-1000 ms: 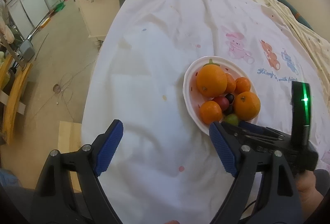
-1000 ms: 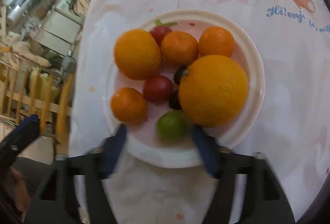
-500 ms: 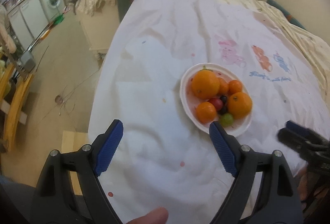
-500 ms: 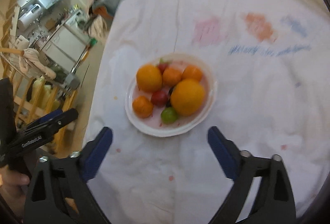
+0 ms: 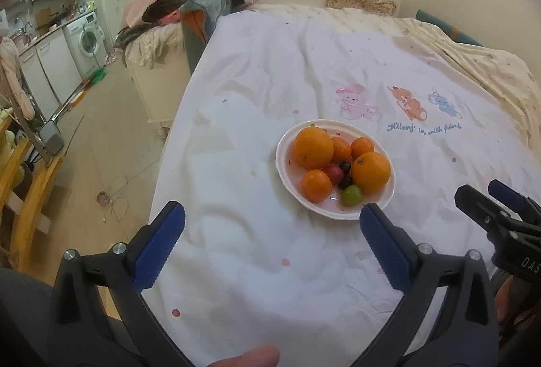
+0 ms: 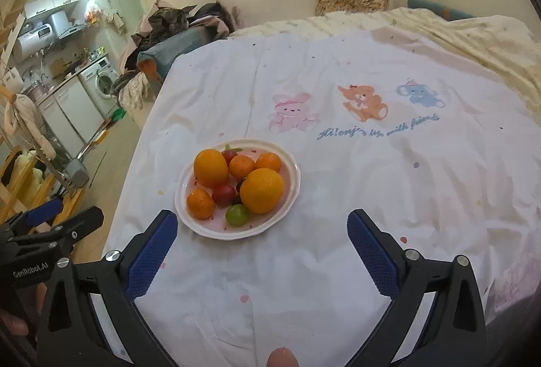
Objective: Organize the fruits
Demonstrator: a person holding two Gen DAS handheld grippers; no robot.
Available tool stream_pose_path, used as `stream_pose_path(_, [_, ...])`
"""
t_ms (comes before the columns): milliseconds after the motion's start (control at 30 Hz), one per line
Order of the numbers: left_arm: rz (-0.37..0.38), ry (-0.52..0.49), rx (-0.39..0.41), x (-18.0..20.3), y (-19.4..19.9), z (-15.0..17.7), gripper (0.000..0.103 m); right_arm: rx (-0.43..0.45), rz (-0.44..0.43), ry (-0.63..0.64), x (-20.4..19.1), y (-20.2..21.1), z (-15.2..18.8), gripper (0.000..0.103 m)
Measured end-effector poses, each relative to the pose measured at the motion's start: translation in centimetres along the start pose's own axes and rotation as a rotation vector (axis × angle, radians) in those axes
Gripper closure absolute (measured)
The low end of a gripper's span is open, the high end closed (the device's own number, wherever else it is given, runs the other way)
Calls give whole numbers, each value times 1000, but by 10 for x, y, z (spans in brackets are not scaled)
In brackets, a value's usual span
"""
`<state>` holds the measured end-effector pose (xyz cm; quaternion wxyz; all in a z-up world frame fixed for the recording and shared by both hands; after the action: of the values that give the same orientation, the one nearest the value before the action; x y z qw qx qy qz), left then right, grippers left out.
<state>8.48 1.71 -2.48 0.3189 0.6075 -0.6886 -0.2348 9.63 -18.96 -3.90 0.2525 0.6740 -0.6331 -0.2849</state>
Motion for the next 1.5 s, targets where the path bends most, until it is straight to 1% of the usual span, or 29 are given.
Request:
stream_pose_path(167, [-18, 0, 22, -3, 2, -1, 1, 5, 3, 18, -4, -1, 2, 0])
stream_pose_path(300, [-10, 18, 11, -5, -1, 0, 1, -6, 14, 12, -2, -5, 2, 0])
stream_pose_path(733, [4, 32, 3, -6, -2, 4, 1, -13, 26, 2, -1, -9, 2, 0])
stream_pose_path(1067, [3, 22, -12, -2, -4, 7, 1, -16, 34, -1, 2, -10, 3, 0])
stream_pose_path(1500, [1, 16, -7, 0, -3, 7, 1, -16, 36, -9, 3, -9, 1, 0])
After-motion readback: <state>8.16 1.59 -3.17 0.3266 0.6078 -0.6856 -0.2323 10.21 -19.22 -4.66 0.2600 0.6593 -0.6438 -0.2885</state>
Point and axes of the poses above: each gripper's, at about its wrist camera, not at the fingertips, and y roughly against the way its jaws point, x to its right, z to its underside, the point moved 4 cm from there along -y, roughly the way its jaws point, and after that the axes turned 12 degrees about z, right-handed, at the moved point
